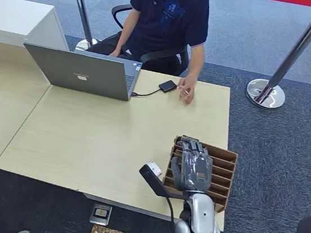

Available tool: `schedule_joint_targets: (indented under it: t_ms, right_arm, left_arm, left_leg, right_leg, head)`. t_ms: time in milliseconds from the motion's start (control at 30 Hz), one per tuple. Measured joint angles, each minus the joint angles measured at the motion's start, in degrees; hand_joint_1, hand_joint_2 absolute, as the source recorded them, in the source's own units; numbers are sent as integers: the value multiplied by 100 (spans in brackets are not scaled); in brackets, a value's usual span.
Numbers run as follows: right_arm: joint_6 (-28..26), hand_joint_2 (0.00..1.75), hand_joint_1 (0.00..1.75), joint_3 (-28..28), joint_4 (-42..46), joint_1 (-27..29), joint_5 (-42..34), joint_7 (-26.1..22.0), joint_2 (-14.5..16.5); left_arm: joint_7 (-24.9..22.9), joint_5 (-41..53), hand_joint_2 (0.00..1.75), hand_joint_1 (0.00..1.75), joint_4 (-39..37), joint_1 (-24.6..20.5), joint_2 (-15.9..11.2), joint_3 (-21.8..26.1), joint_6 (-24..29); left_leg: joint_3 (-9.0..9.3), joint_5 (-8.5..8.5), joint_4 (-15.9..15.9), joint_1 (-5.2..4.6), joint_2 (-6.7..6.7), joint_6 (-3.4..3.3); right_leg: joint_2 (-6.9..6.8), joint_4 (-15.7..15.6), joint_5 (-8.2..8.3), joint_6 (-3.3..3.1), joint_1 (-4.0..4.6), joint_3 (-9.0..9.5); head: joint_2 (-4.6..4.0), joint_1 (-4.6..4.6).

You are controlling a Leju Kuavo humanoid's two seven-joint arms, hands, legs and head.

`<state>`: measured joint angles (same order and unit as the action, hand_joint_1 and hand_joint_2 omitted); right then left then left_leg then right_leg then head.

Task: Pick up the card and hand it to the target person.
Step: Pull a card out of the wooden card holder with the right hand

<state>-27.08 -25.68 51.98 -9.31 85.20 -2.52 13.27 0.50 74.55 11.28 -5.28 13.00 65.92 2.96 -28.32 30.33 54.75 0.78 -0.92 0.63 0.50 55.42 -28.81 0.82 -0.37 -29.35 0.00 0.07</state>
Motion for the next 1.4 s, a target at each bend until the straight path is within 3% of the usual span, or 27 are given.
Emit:
schedule_joint_targets:
  t_ms: [1400]
  right_arm:
    - [4, 175, 84, 305, -339, -170, 53, 113, -44]
  left_arm:
    - [-11, 26, 0, 0, -2, 1, -33, -1, -3]
  left_leg:
    - [0, 0, 0, 0, 0, 0]
  right_leg:
    - [0, 0, 0, 0, 0, 0]
  head:
    - [0, 0]
